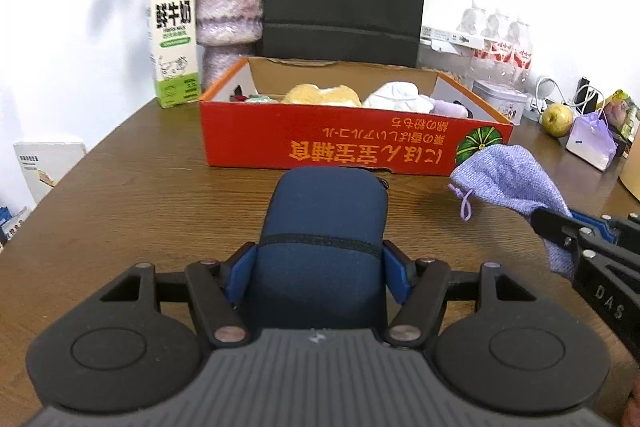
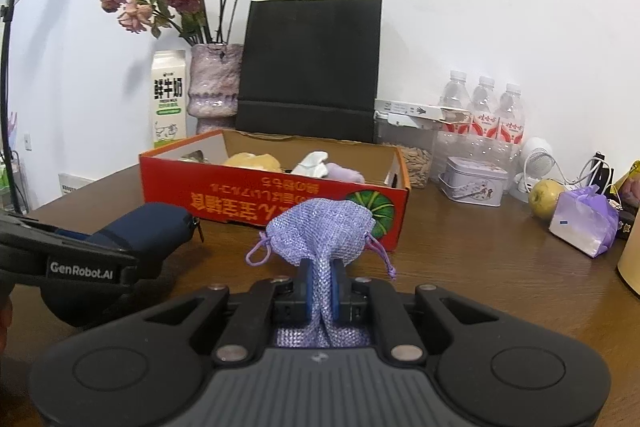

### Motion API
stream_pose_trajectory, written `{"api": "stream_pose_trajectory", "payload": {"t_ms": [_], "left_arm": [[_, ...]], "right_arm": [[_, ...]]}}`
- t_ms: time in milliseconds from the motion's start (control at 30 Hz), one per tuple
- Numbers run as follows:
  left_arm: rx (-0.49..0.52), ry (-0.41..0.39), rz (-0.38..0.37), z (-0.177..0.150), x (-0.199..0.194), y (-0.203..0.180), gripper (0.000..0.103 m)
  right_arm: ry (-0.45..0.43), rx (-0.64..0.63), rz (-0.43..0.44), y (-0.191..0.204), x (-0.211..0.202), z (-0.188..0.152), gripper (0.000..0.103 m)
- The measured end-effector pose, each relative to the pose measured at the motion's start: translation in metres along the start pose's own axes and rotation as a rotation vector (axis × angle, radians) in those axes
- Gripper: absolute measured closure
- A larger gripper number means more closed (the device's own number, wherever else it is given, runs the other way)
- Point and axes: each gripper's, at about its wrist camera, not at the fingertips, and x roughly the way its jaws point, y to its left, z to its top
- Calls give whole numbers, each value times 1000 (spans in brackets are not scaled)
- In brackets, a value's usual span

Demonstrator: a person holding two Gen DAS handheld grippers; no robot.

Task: Organize objects
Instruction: 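Carry the navy case and lilac pouch over the red box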

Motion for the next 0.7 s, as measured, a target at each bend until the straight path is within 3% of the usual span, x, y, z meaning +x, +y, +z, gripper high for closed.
{"api": "stream_pose_trajectory", "payload": {"t_ms": [300, 700], "left_arm": [[-35, -72, 25, 13, -34, 4, 37], [-50, -124, 44, 57, -37, 1, 37]], "right_arm": [[-47, 3, 19, 21, -16, 8, 95], [-123, 23, 37, 29, -10, 50, 95]]}}
